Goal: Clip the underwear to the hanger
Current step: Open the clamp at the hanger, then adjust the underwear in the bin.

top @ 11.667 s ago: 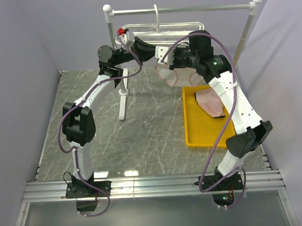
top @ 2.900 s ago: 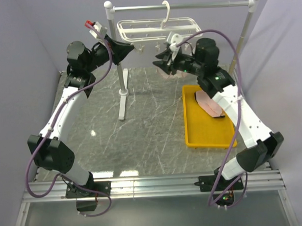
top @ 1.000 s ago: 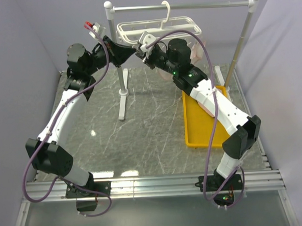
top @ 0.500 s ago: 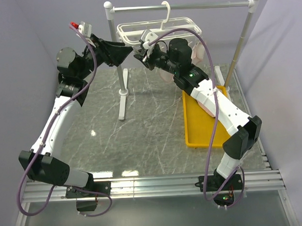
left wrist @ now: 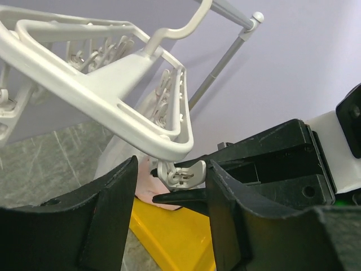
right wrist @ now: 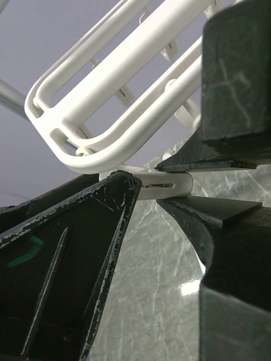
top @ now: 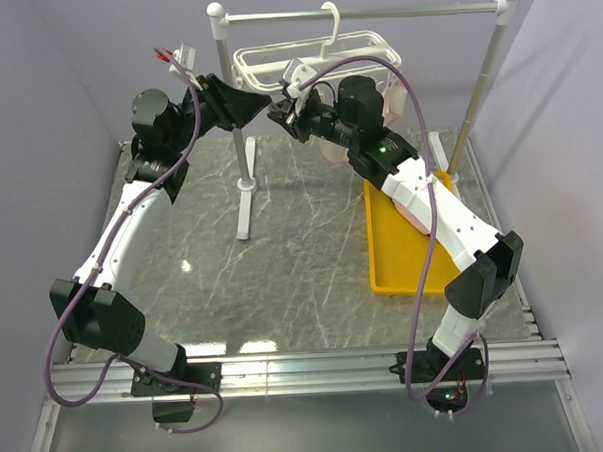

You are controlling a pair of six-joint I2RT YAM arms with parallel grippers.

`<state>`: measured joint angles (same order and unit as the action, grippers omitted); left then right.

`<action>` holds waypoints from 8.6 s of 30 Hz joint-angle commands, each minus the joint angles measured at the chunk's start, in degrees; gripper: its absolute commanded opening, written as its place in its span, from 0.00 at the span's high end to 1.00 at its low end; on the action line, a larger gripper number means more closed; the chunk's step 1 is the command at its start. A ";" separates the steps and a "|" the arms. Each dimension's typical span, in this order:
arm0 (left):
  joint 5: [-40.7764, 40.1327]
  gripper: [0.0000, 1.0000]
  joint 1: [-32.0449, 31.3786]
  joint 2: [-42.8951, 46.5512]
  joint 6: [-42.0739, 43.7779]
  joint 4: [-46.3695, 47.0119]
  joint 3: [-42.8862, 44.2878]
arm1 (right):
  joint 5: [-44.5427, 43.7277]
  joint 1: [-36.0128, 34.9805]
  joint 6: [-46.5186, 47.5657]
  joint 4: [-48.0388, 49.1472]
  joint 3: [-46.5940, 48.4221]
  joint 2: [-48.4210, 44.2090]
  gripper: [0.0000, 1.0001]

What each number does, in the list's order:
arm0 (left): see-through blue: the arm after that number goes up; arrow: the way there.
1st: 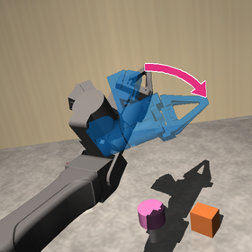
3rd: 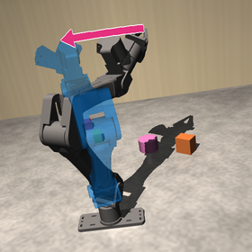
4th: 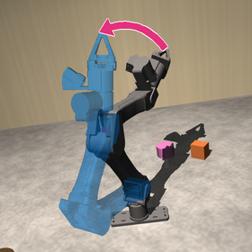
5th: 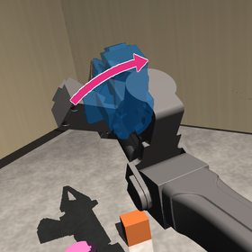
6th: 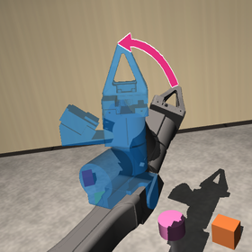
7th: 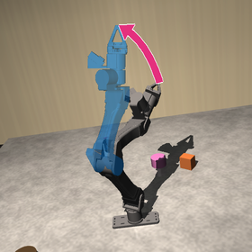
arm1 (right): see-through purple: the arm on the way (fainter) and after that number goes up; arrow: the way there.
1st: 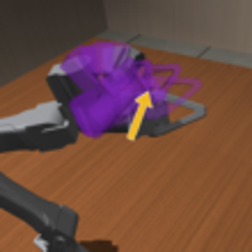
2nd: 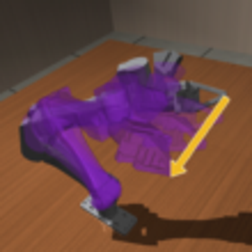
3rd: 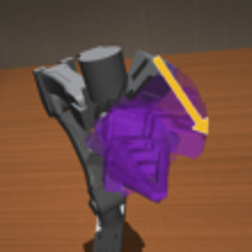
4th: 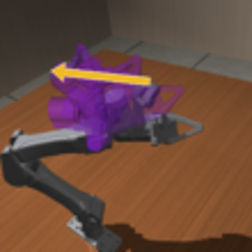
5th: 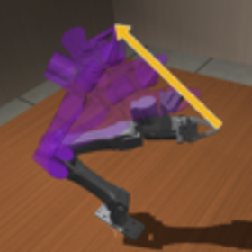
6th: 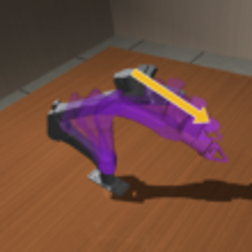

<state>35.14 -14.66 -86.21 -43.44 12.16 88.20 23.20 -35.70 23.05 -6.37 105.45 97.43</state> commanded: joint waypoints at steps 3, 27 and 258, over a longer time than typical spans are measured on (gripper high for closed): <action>1.60 0.44 -0.11 0.52 -2.09 3.57 1.27 | 1.50 0.02 1.38 0.84 3.36 -2.07 1.00; 1.25 0.71 -1.25 -0.09 0.02 4.45 2.23 | 1.23 0.02 3.23 -1.28 4.07 -1.54 1.00; 3.36 1.00 0.68 -5.28 3.63 11.04 0.13 | -4.06 34.82 17.03 -42.02 -23.01 4.46 1.00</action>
<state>39.13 -14.31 -92.16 -40.10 21.52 86.50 13.19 -1.34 39.92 -41.28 81.10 111.85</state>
